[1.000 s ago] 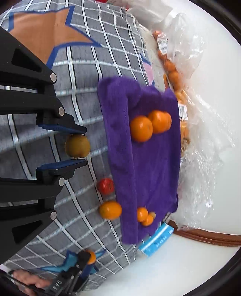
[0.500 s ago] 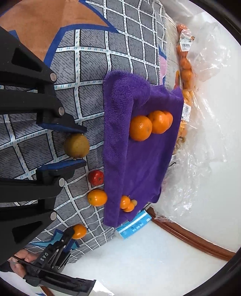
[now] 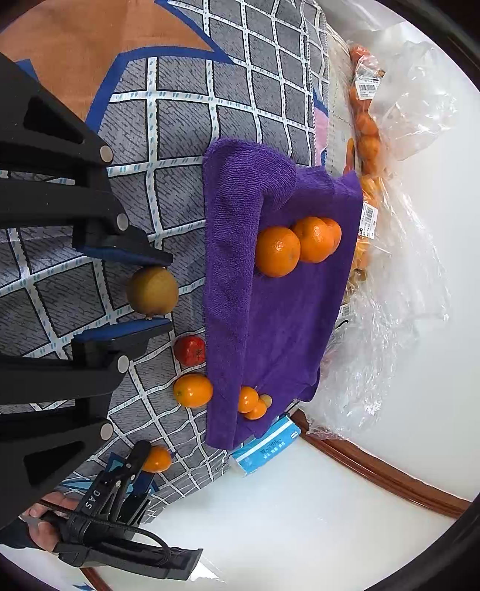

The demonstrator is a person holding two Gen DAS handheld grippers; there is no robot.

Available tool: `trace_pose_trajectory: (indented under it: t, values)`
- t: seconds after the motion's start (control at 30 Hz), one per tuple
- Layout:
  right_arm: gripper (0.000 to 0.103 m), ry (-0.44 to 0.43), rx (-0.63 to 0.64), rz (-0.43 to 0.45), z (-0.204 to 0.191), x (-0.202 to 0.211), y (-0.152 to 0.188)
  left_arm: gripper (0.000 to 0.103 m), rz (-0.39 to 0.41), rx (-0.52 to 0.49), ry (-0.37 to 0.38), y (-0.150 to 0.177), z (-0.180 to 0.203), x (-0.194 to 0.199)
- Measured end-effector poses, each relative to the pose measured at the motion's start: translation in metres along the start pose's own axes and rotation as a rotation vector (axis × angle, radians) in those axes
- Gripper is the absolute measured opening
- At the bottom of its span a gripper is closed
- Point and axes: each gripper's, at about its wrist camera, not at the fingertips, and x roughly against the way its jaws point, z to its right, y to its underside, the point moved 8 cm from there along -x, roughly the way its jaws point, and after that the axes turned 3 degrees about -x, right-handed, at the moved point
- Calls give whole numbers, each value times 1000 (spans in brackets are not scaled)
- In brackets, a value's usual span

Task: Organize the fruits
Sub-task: 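Lift the oval yellow fruit and greenish fruit off the bed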

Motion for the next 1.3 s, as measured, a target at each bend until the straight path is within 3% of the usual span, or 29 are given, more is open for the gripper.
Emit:
trace_pose_trajectory:
  t: [0.07,0.27,0.5,0.7,0.83,1.0,1.17,1.3]
  values:
    - [32,16,6,5,-1,-1,-2,27,2,-2,4,-1,1,0]
    - [32,39,-11,33,1,4,-4,27,38,-27,23,-3,6,5]
    - [32,-16,-71,100,-4,25,-20,27,62,-56,12,-5,13,12]
    - [32,-49,-97,129,-17,38,-40,27,102,-19,58,-16,12,29]
    - [32,-37,-81,149,-25,45,-54,27,121,-34,2,-32,9,44]
    - [32,-43,-84,174,-31,47,-73,27,172,-41,18,-68,14,67]
    - [32,-55,-103,201,-37,41,-98,27,224,-41,-30,-99,16,68]
    - [32,-55,-93,215,-41,31,-116,27,255,7,-20,-121,9,52]
